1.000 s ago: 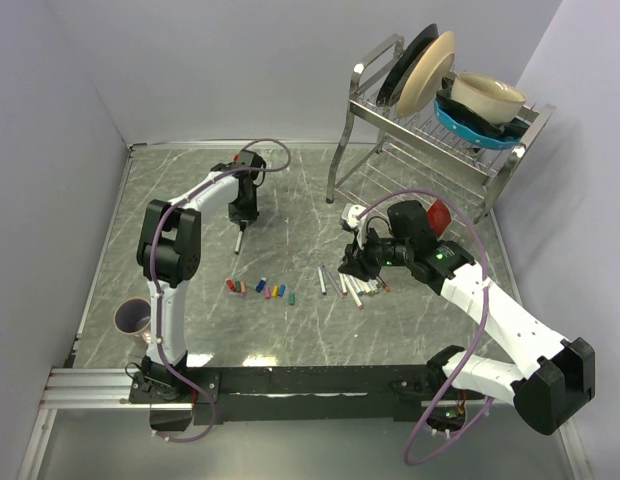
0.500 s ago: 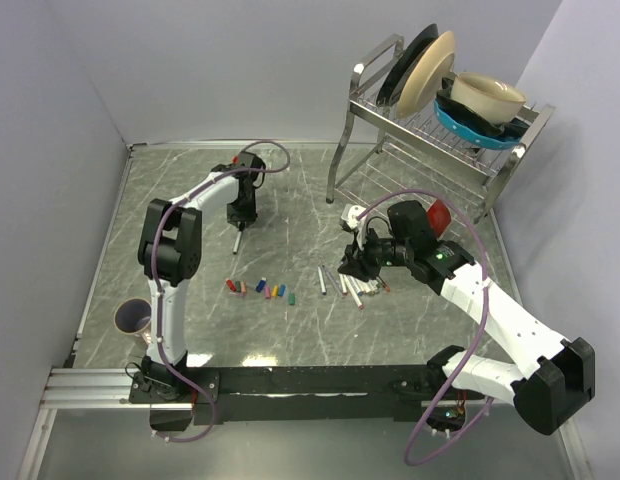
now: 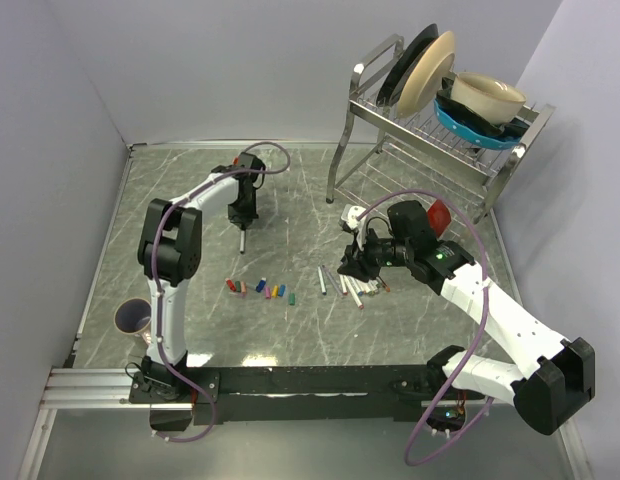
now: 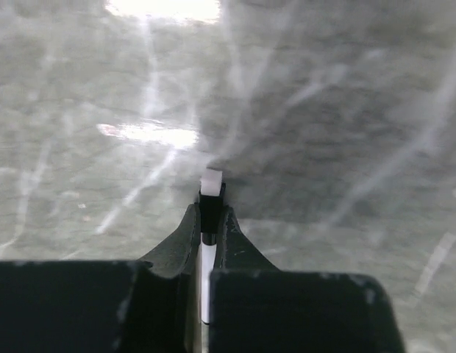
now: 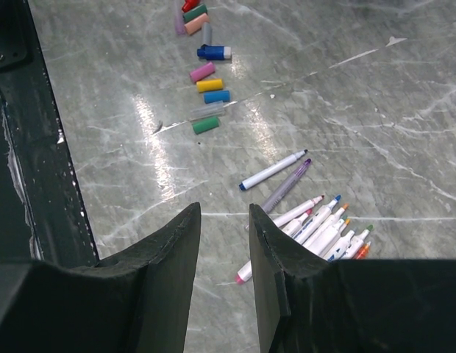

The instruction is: Open the pen caps

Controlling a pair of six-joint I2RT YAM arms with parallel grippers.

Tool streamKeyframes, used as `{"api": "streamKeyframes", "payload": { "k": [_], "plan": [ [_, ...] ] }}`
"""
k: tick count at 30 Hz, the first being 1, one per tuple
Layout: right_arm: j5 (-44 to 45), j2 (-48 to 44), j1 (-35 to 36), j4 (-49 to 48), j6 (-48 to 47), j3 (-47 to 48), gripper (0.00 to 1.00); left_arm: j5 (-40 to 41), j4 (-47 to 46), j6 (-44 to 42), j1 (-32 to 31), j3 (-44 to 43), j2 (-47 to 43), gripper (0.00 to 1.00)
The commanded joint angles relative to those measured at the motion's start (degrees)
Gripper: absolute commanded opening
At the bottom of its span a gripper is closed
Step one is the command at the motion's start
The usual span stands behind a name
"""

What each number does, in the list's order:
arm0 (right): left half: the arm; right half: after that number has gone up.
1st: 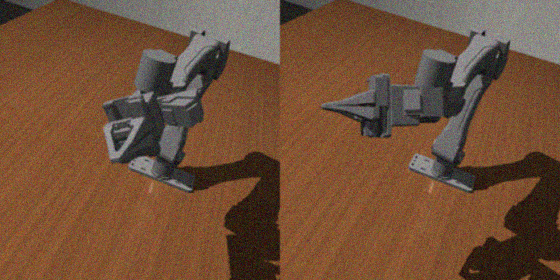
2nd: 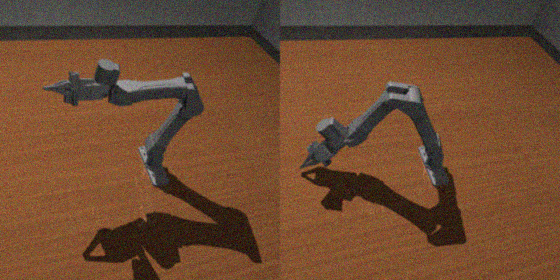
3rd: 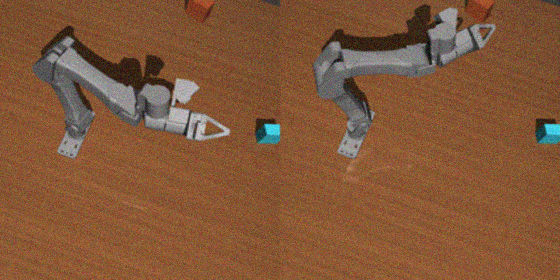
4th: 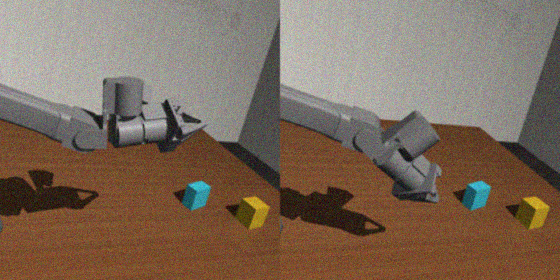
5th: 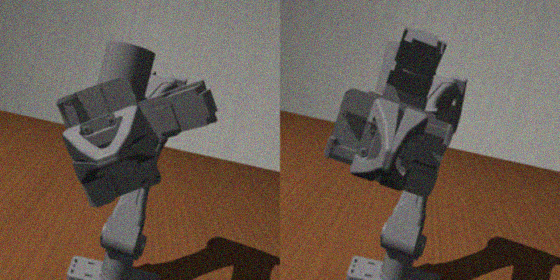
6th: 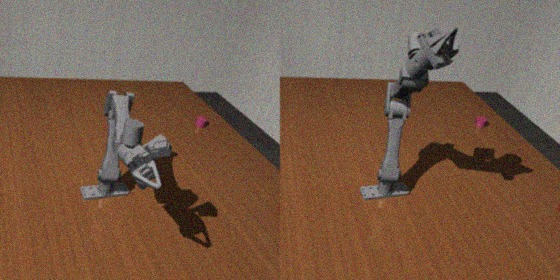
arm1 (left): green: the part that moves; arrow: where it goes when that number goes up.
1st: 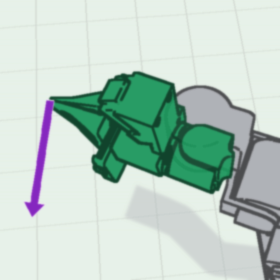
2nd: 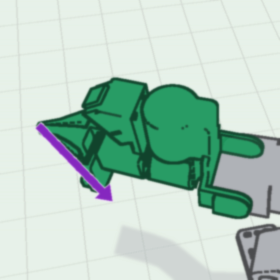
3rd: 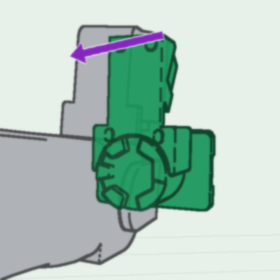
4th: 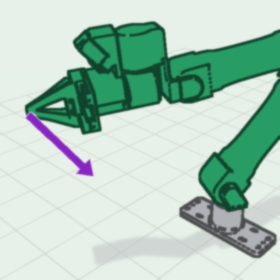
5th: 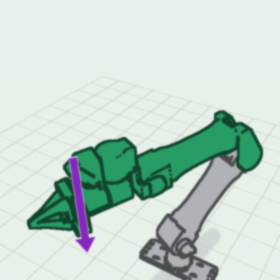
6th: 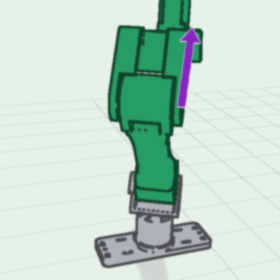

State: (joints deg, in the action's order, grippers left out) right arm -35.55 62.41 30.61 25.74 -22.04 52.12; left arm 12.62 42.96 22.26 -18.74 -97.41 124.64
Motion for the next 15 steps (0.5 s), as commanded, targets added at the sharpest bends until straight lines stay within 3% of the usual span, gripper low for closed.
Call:
{"api": "streamKeyframes", "payload": {
  "k": [1,3,4,6,9,10,12,15],
  "plan": [
    [-1.63,-0.89,0.41,-1.39,-0.81,-0.26,0.40,-9.26,-10.30,2.60,-0.15,5.53,-9.57,0.01],
    [-2.24,-1.06,0.42,-2.18,-0.11,-0.52,0.40,-14.01,-16.82,6.29,-0.07,10.19,-16.68,0.01],
    [-2.68,-0.98,0.41,-2.53,0.24,-0.53,0.41,-20.12,-20.51,9.87,0.02,15.61,-19.23,0.01],
    [-5.31,-0.63,0.41,-3.84,1.30,-0.79,0.42,-25.34,-34.47,14.89,0.02,25.97,-26.70,0.01],
    [-12.92,0.95,0.24,-6.39,3.93,-1.49,0.53,-33.52,-57.93,27.98,-0.42,40.38,-34.71,0.01],
    [-14.79,1.65,0.06,-6.92,4.63,-1.67,0.55,-34.41,-64.51,34.80,-0.68,43.67,-36.21,0.01],
    [-20.57,4.28,-0.11,-9.37,7.27,-2.19,0.57,-33.99,-79.08,40.38,-2.35,49.30,-39.20,0.01],
    [-24.82,8.15,-0.46,-14.11,13.15,-3.25,0.59,-30.12,-91.86,47.51,-6.56,58.36,-41.14,0.01]
  ]
}}
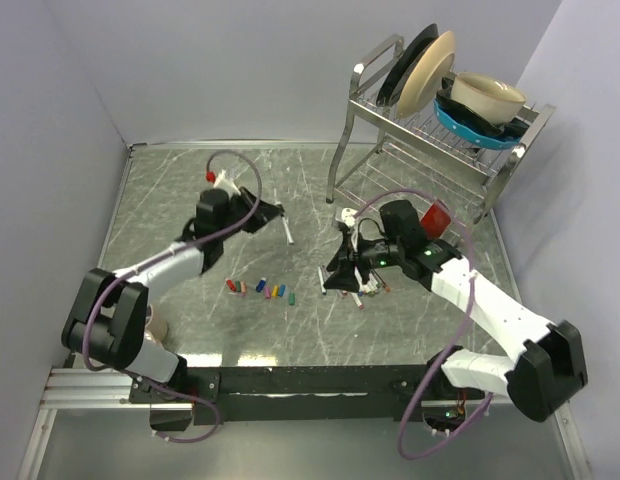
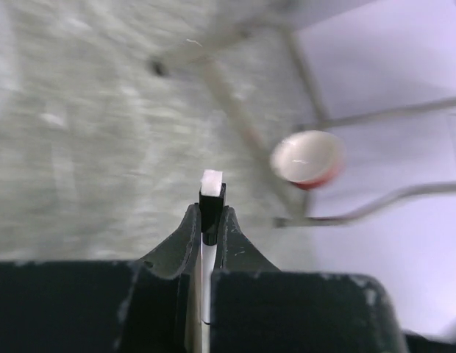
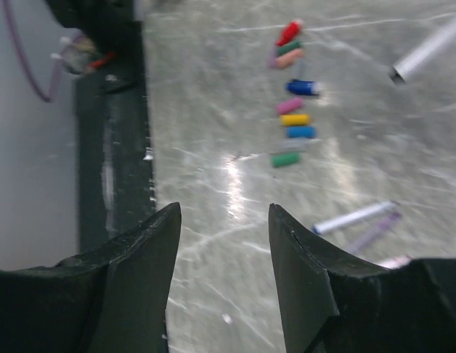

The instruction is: Open the pen caps

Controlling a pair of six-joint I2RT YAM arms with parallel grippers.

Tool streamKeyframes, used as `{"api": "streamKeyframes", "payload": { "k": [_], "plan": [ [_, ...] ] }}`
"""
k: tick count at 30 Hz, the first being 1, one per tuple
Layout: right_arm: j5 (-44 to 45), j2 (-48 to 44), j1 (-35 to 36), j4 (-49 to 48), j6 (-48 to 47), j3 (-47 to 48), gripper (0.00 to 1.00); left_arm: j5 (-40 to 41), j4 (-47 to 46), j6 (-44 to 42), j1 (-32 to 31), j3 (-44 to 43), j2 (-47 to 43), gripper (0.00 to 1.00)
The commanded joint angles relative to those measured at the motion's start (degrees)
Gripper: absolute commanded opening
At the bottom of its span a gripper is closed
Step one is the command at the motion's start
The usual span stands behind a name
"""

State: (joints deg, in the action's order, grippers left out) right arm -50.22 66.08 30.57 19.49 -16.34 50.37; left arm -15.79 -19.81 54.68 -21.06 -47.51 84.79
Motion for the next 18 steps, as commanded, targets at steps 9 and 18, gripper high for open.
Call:
{"api": "streamKeyframes", "payload": {
  "k": [9,18],
  "plan": [
    [-6.57,5.63,-3.84,-25.27,29.59,-7.38,0.61,5.68,-36.70,17.22,-13.04,14.01,-4.37,0.01],
    [0.04,5.20,-4.29,-27.48,36.73,-8.27,0.59,7.18,-35.73,16.16,-16.29,15.86,-6.40,0.01]
  ]
}}
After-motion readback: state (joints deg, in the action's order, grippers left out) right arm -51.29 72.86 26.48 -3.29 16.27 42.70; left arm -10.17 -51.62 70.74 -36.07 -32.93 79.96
